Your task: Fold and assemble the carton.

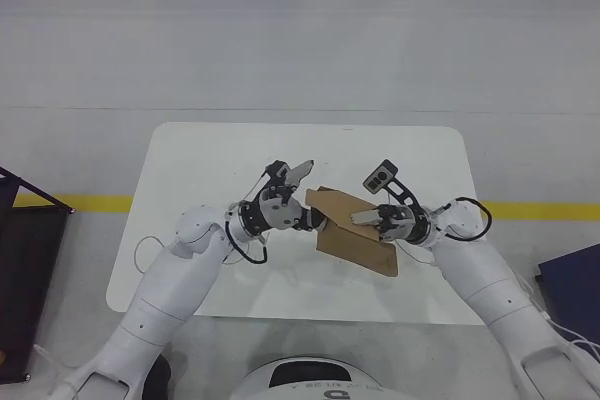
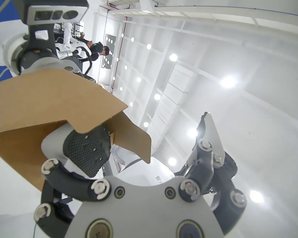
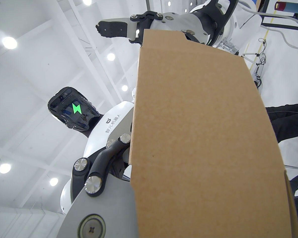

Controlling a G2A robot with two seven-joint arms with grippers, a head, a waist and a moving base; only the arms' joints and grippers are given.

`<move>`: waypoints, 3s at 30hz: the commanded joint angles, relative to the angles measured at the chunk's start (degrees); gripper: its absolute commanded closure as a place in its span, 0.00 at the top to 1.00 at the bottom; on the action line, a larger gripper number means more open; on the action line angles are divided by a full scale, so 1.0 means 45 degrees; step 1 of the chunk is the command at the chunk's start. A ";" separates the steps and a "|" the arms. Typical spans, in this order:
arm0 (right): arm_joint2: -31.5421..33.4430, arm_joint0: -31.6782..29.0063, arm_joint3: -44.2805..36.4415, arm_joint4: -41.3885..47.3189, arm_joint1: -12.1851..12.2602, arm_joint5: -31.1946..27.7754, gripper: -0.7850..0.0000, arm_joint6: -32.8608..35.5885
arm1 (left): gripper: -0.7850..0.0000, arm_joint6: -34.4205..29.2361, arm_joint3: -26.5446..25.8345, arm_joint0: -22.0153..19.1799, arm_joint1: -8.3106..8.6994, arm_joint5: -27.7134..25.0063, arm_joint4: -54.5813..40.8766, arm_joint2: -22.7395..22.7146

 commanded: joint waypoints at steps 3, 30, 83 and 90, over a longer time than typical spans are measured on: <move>-0.0045 0.0039 0.0082 0.0040 -0.0007 -0.0021 0.00 0.0000 | 1.00 0.0289 -0.0347 0.0183 0.0088 0.0181 0.0672 -0.0230; 0.0042 -0.0087 -0.0130 0.0212 0.0119 -0.0085 0.00 0.0000 | 0.93 0.0383 -0.1088 0.1784 0.0546 0.0577 0.0130 -0.2908; 0.0067 -0.0056 -0.0212 0.0221 0.0165 -0.0198 0.00 0.0000 | 0.94 -0.1994 0.2462 -0.0793 0.0009 -0.0937 0.3495 0.1049; -0.0019 -0.0074 -0.0442 0.0044 0.0149 -0.0191 0.00 0.0000 | 0.91 -0.2037 0.2400 -0.0911 0.0017 -0.0568 0.3764 0.1195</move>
